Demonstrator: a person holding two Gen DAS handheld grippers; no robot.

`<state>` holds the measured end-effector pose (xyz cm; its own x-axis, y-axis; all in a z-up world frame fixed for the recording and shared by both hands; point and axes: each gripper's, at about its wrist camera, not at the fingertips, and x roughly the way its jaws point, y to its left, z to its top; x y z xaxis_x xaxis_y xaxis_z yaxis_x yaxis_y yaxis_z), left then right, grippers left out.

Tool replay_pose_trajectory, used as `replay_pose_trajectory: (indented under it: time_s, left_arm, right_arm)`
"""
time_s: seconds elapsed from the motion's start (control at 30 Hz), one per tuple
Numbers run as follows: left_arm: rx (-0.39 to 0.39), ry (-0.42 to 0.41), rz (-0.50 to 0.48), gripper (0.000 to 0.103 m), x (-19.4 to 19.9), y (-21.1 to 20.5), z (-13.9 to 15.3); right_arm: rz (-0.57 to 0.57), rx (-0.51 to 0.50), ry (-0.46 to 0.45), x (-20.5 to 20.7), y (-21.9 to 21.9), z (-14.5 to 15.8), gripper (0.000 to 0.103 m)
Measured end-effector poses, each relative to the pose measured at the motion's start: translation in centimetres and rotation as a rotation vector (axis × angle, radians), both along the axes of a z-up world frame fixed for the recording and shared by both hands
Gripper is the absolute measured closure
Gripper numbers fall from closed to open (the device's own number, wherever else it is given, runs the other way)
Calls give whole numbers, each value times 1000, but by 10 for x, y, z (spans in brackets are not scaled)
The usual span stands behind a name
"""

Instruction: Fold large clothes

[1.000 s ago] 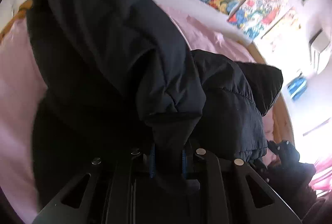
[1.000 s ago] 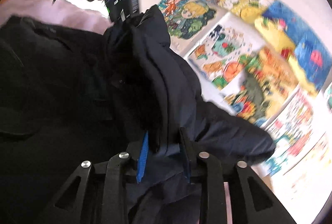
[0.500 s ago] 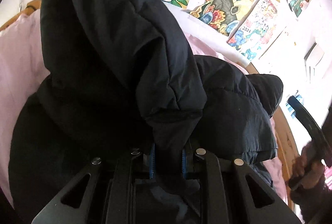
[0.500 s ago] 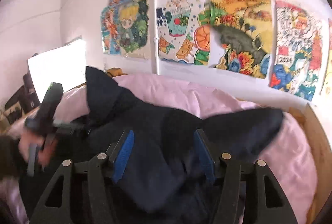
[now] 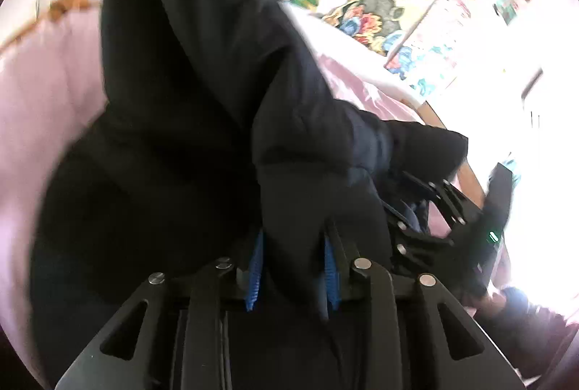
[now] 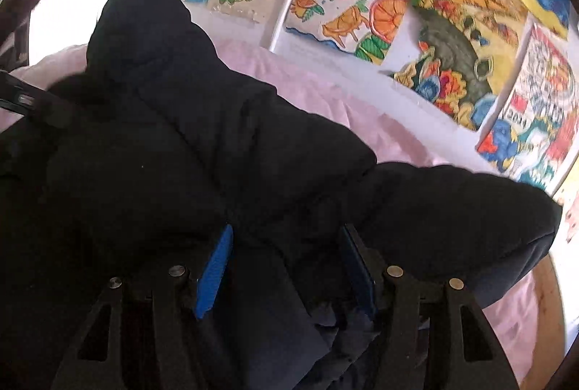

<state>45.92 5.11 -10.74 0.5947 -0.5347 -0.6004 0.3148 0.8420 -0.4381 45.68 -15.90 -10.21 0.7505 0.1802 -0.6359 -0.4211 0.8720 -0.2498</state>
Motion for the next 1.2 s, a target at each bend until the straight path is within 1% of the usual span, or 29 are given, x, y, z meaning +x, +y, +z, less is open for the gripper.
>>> replay_pose_trajectory:
  time_s: [0.07,0.13,0.17,0.2,0.23,0.3,0.33,0.4,0.47,0.5,0.53,0.6,0.67,0.73,0.77,0.83,0.87,0.9,0.93,0.97,1.0,1.07,1.1,1.17,1.2]
  left_arm:
    - [49,-62,-1,77,-17,-1,19]
    - [66,-128,-4,77,-22,-11,40]
    - [76,-169,-12,74,-23,-16,52]
    - [94,-207,-24,70,-23,-26,61]
    - [145,-273,-32,67,-21,-39,74]
    - [245,-332,-14,65,-11,-66,83]
    - [311,-339,18,65,0,-75,85]
    - [391,-304,109,65,29,-72,80]
    - [431,-273,204,65,51,-48,71]
    - [438,-261,230,65,55,-33,64]
    - [436,-236,257,65,62,-23,57]
    - [412,-185,270,65,67,-3,42]
    - [416,-146,281,65,71,2,24]
    - [403,-134,285,65,65,8,10]
    - [378,-130,286,65,60,13,5]
    - [349,-119,285,65,56,19,5]
    - [339,-117,284,65,56,19,9]
    - [335,-115,282,65,59,19,12]
    - [335,-111,280,65,62,17,14]
    - [331,-105,278,65,64,17,15]
    - [325,-99,277,65,69,18,17]
    - [282,-74,263,65,73,24,11]
    - [259,-62,254,65,75,27,8]
    - [200,-40,229,65,80,33,-2]
    - [188,-41,222,65,81,33,-5]
  right_arm:
    - [-2,31,3,-1,-5,1,45]
    - [0,38,0,-3,-7,3,45]
    - [1,31,-8,-4,-6,3,45]
    - [0,25,-15,-6,-5,3,45]
    - [-1,17,-22,-7,-3,3,45]
    - [-2,14,-32,-9,-3,2,45]
    - [-1,16,-35,-9,-3,2,45]
    - [-2,24,-40,-9,-5,1,45]
    - [0,32,-46,-11,-6,0,45]
    - [0,37,-52,-12,-6,0,45]
    - [0,39,-57,-13,-6,0,45]
    - [6,40,-62,-15,-5,-1,45]
    - [17,53,-68,-17,-8,4,45]
    - [17,80,-84,-20,-14,20,46]
    - [6,86,-121,-22,-18,32,46]
    - [-35,110,-225,-23,-29,60,44]
    - [-82,120,-272,-20,-38,75,44]
    - [-148,107,-301,-13,-46,85,44]
    - [-211,83,-307,-5,-54,88,44]
    - [-287,62,-289,6,-68,85,44]
    - [-330,68,-252,14,-81,77,44]
    - [-401,64,-160,26,-105,50,44]
    - [-411,65,-115,30,-115,34,44]
    - [-400,122,-8,32,-134,-3,42]
    - [-399,151,20,31,-138,-15,42]
